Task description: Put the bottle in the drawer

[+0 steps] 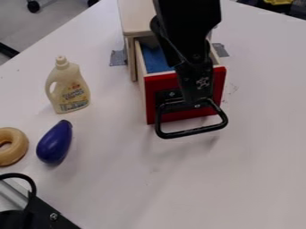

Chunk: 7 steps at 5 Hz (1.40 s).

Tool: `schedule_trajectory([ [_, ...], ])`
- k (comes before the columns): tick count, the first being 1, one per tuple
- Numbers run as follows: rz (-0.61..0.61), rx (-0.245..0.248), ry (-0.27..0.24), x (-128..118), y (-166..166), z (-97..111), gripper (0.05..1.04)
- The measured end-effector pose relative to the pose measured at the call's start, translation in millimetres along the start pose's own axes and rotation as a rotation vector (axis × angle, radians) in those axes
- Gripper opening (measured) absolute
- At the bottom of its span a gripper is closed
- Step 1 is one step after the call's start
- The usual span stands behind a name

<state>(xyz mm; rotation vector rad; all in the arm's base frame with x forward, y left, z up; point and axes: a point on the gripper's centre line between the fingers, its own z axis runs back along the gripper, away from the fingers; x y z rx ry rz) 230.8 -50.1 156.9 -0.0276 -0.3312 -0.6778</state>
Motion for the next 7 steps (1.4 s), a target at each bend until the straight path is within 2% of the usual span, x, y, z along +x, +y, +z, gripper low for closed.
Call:
schedule_trajectory([
  [1,0.004,-0.008,0.013,-3.0,-1.2,-3.4,0.999],
  [4,0.139,0.058,0.039,-45.5,55.9,-11.2,0.999],
  [5,0.177,0.068,0.066,-64.8,74.2,-12.4,0.999],
  [7,0.277,0.074,0.071,-93.9,116.5,-2.6,0.999],
])
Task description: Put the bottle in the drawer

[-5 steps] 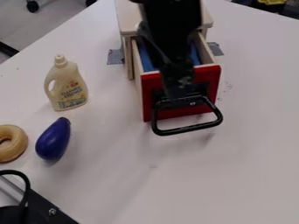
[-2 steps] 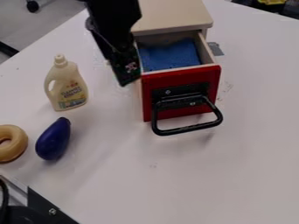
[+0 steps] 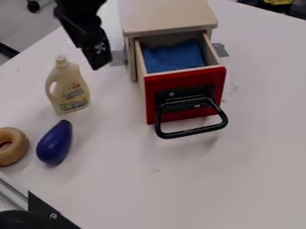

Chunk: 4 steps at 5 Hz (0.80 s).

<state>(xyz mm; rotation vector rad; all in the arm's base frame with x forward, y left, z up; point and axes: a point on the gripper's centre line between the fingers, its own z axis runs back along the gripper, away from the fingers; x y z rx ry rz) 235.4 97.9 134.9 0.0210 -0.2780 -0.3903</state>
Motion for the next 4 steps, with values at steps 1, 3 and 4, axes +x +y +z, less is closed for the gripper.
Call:
schedule_trajectory([
  [1,0.034,0.015,-0.006,-4.5,17.6,5.3,0.999],
  [3,0.055,0.015,0.057,-25.2,52.4,-6.9,0.999],
  [4,0.052,0.023,0.085,-32.4,59.9,-16.1,0.999],
])
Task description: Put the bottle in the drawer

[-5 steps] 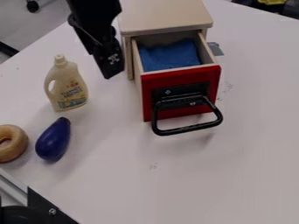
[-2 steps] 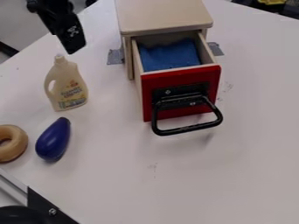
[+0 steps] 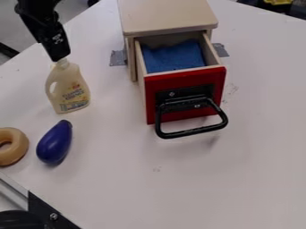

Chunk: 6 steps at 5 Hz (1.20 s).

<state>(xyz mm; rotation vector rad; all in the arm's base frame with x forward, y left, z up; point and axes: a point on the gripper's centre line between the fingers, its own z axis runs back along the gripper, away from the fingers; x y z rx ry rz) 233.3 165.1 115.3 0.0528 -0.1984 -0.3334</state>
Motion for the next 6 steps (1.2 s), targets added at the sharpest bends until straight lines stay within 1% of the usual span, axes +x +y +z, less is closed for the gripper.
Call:
schedule_trajectory([
  [1,0.0,0.013,0.009,-3.9,1.5,-5.4,0.999],
  [3,-0.018,0.008,0.031,-13.0,-9.5,-22.5,0.999],
  [4,-0.027,0.004,0.031,-11.8,-15.1,-27.4,0.999],
  [5,-0.042,0.015,0.031,-7.3,-16.4,-28.4,0.999],
  [6,-0.039,0.012,0.042,-6.3,-14.4,-40.4,0.999],
])
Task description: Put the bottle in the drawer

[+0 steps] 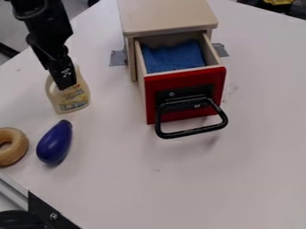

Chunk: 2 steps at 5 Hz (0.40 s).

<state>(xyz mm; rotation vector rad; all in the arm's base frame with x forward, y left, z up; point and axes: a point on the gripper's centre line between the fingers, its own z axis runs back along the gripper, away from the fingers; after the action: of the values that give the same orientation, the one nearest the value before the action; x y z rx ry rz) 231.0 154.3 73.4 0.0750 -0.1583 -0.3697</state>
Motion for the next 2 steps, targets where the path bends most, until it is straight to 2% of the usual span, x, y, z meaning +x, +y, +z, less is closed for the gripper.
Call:
schedule_trajectory([
  [1,0.002,-0.001,0.008,-0.3,2.3,-3.1,0.999],
  [2,0.001,0.006,0.004,3.3,8.7,-3.3,0.957],
])
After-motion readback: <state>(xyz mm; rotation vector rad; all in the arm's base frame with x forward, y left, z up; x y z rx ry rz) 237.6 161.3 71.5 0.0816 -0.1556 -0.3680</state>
